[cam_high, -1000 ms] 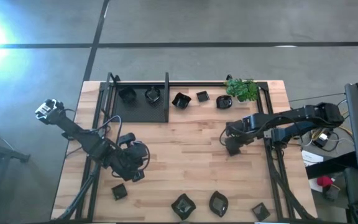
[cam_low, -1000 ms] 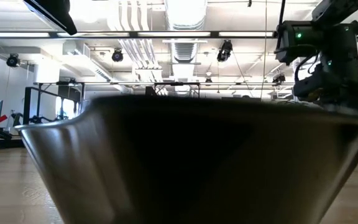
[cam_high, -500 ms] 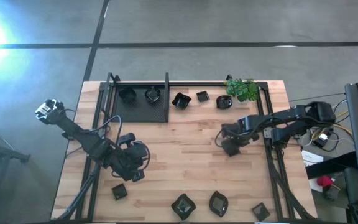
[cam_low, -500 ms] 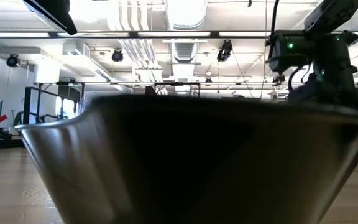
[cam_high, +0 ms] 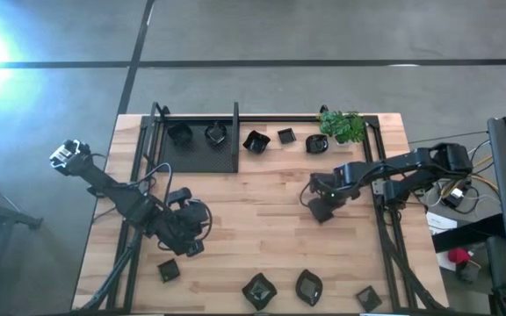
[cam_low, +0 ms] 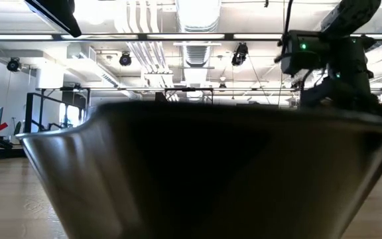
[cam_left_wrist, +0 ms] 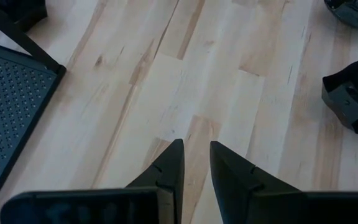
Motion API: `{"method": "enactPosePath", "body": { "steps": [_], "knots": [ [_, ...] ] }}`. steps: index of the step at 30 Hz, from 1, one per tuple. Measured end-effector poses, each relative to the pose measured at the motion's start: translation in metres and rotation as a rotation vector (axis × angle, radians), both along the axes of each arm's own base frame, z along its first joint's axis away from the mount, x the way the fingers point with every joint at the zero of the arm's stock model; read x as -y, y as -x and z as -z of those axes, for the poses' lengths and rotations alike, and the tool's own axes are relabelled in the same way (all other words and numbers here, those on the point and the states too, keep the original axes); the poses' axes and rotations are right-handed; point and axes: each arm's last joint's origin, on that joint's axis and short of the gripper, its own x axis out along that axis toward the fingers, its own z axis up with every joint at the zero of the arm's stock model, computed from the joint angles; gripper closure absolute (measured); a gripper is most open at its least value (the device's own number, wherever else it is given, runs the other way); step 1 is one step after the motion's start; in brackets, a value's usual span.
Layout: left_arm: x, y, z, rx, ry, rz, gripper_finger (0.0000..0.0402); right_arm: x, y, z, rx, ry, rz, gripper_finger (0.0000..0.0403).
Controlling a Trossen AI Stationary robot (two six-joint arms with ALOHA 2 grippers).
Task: Pick & Place Mini shaped plates
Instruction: Put the black square plate on the shelf
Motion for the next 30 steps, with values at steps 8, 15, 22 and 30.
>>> {"method": "enactPosePath", "body": {
  "steps": [8, 15, 22, 30],
  "knots": [
    [0.000, 0.000, 0.000, 0.009, -0.005, -0.005, 0.0330, 0.003, -0.026, -0.042, 0.172, 0.106, 0.000, 0.0395],
    [-0.001, -0.008, -0.007, 0.155, -0.099, -0.070, 0.0330, -0.001, -0.060, -0.084, 0.312, 0.256, -0.075, 0.0395],
    [-0.006, -0.025, -0.018, 0.306, -0.194, -0.082, 0.0330, -0.002, -0.094, -0.116, 0.402, 0.413, -0.193, 0.0395],
    [-0.021, -0.057, -0.016, 0.368, -0.256, -0.106, 0.0330, -0.002, -0.132, -0.137, 0.455, 0.511, -0.350, 0.0395]
  ]
}}
